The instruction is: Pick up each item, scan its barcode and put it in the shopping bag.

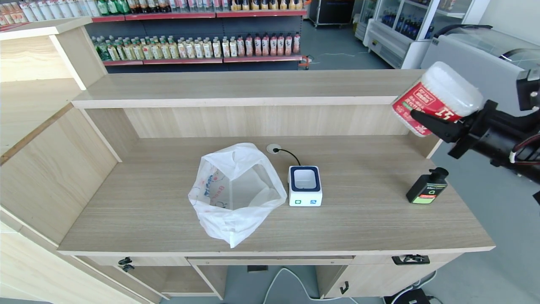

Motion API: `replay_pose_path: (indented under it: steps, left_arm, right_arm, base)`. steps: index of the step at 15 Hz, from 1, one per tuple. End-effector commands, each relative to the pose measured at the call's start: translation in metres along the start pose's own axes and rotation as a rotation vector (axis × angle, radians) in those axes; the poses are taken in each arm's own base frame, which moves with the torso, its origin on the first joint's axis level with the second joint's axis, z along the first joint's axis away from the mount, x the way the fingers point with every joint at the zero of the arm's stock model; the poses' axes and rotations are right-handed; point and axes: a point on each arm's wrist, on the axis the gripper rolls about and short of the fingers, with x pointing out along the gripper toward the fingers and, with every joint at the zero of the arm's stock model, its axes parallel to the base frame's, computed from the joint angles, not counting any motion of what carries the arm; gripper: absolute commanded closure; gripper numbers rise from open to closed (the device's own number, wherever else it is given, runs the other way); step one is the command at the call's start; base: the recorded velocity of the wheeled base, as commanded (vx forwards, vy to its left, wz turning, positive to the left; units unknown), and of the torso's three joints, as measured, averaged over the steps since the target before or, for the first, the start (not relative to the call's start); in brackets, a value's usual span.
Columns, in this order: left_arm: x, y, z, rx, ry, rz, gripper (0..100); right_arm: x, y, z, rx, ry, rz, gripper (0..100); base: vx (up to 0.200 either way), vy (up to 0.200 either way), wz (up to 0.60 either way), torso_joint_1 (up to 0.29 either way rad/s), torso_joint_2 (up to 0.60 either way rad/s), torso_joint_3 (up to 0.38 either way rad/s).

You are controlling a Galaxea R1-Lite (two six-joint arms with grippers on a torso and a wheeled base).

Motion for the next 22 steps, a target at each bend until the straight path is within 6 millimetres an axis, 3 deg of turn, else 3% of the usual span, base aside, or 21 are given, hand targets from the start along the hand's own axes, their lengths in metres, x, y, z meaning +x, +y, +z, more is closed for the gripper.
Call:
replay_pose_path:
  steps: [1,3,4,5,9,15,17,22]
  left_arm:
    - [0.000,0.000,0.000,0.000,0.000,0.001,0]
    - [0.000,0.000,0.000,-0.001,0.000,0.001,0]
    - [0.000,0.000,0.000,0.000,0.000,-0.001,0]
    - [0.000,0.000,0.000,-0.001,0.000,0.001,0]
    - [0.000,0.000,0.000,0.000,0.000,0.001,0]
    - [0.000,0.000,0.000,-0.001,0.000,0.001,0]
    - [0.000,0.000,0.000,-0.001,0.000,0.001,0]
    - [0.000,0.000,0.000,-0.001,0.000,-0.001,0]
  right_arm:
    - [-0.065,0.030,0.075,-0.171,-0.080,-0.037,100]
    - [-0.101,0.051,0.087,-0.131,-0.061,-0.131,100]
    - [-0.104,0.058,0.094,-0.116,-0.081,-0.126,100]
    - [-0.114,0.079,0.108,-0.099,-0.132,-0.098,100]
    - [-0.124,0.112,0.113,-0.161,-0.187,0.055,100]
    - [-0.099,0.088,0.057,-0.624,-0.101,0.222,100]
    - [-0.093,0.084,0.046,-0.700,-0.103,0.241,100]
    - [-0.077,0.095,0.060,-0.666,-0.239,0.380,100]
  base:
    - [0.000,0.000,0.00,0.000,0.00,0.000]
    - [0.000,0.000,0.00,0.000,0.00,0.000]
    - [0.000,0.000,0.00,0.000,0.00,0.000]
    - [0.000,0.000,0.00,0.000,0.00,0.000]
    - [0.000,0.000,0.00,0.000,0.00,0.000]
    - [0.000,0.000,0.00,0.000,0.00,0.000]
    - [0.000,0.000,0.00,0.000,0.00,0.000]
    - [0.000,0.000,0.00,0.000,0.00,0.000]
